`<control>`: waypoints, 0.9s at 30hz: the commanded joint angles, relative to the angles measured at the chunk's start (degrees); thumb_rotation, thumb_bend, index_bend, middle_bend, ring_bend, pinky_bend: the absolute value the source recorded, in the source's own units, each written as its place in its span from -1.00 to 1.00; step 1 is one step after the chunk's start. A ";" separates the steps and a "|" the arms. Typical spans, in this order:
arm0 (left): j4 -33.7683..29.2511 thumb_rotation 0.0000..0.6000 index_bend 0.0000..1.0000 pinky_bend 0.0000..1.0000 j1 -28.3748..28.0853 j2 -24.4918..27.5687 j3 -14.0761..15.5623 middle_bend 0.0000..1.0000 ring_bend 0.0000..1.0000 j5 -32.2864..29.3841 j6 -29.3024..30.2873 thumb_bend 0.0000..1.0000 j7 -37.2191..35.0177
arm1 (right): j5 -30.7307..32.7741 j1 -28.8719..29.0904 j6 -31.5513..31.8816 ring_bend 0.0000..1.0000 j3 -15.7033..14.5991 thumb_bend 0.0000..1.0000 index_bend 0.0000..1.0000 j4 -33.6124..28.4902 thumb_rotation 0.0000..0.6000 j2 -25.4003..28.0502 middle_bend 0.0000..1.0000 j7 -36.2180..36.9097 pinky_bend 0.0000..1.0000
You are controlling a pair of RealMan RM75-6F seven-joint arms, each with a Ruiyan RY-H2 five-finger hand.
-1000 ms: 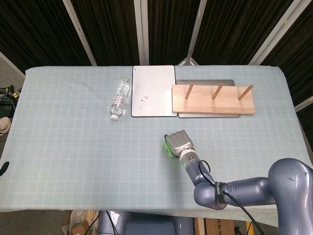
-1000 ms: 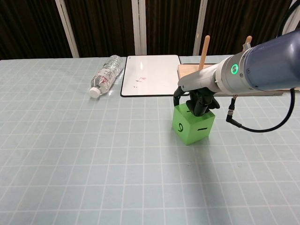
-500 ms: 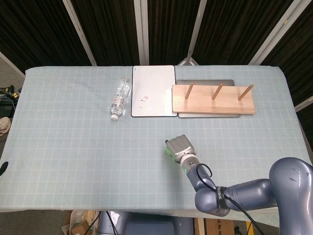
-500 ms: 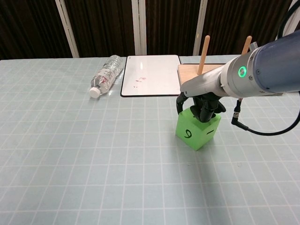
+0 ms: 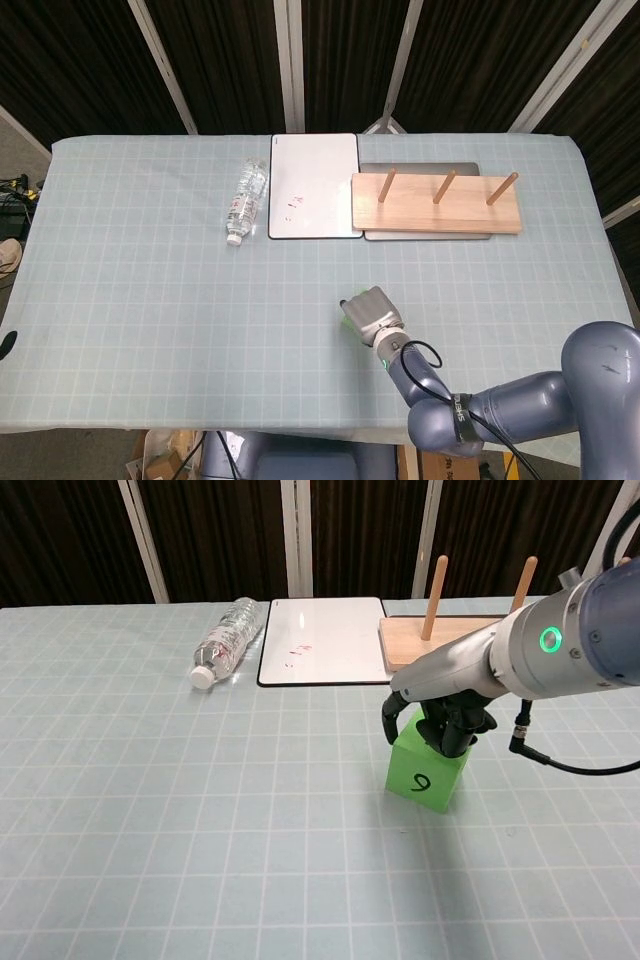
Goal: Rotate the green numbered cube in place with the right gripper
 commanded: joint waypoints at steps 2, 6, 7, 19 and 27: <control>-0.09 1.00 -0.78 -1.00 0.03 0.00 0.04 -1.00 -1.00 0.06 0.06 -0.39 0.07 | -0.43 0.60 0.75 0.49 -0.29 0.72 -0.51 -1.75 1.00 0.24 0.66 -0.49 0.23; -0.04 1.00 -0.78 -1.00 0.11 0.06 -0.04 -1.00 -1.00 0.01 0.19 -0.39 -0.15 | 0.46 1.11 1.10 0.49 -0.59 0.72 -0.51 -2.59 1.00 0.34 0.66 -0.75 0.23; -0.03 1.00 -0.78 -1.00 0.10 0.07 -0.07 -1.00 -1.00 -0.03 0.17 -0.39 -0.19 | 0.61 1.19 1.15 0.49 -0.61 0.72 -0.51 -2.63 1.00 0.36 0.66 -0.74 0.23; -0.11 1.00 -0.78 -1.00 0.13 0.04 -0.06 -1.00 -1.00 -0.04 0.19 -0.39 -0.04 | 1.31 1.50 1.48 0.49 -1.77 0.73 -0.51 -3.78 1.00 2.12 0.66 -0.58 0.23; -0.24 1.00 -0.78 -1.00 0.12 -0.13 0.05 -1.00 -1.00 0.10 0.27 -0.39 0.54 | 2.33 1.64 0.13 0.49 -3.03 0.75 -0.50 -4.77 1.00 4.41 0.66 -0.61 0.24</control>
